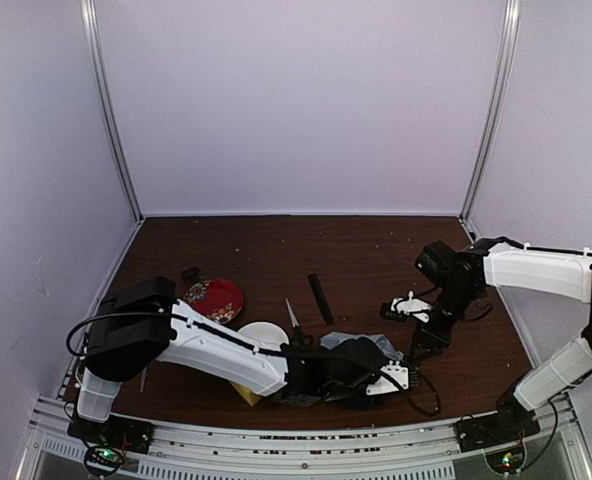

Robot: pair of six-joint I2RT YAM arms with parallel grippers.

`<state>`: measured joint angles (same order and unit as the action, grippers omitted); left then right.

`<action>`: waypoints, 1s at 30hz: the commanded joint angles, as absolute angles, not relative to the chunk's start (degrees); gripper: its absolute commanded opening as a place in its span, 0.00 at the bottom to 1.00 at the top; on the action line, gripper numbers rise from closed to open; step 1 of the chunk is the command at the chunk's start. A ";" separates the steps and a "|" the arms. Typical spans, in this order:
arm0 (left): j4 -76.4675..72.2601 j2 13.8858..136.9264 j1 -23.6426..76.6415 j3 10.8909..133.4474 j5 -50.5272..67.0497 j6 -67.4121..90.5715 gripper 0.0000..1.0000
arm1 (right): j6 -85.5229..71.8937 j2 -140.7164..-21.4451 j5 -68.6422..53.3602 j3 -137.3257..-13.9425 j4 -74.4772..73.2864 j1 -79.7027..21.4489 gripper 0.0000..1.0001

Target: Sort the hair-cutting tools

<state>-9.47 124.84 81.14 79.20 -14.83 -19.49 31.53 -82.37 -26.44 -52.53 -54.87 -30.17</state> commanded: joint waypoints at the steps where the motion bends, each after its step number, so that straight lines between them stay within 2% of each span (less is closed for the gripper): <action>1: -6.79 124.90 80.92 82.00 -9.51 -23.97 0.57 | 32.49 -79.89 -24.30 -51.70 -54.17 -29.88 0.46; 7: -3.17 126.32 80.94 84.22 -5.63 -31.58 0.50 | 33.22 -79.52 -24.86 -51.87 -55.15 -29.81 0.47; 15: 7.21 131.67 81.07 93.65 -9.34 -31.61 0.44 | 33.56 -79.98 -25.69 -51.45 -55.71 -29.80 0.47; 27: 7.42 131.19 81.12 92.95 -13.27 -30.33 0.20 | 34.91 -83.89 -28.67 -51.08 -55.96 -29.97 0.49; 30: 4.31 129.51 81.12 90.72 -13.29 -29.69 0.17 | 34.89 -85.03 -29.28 -51.55 -55.81 -29.97 0.45</action>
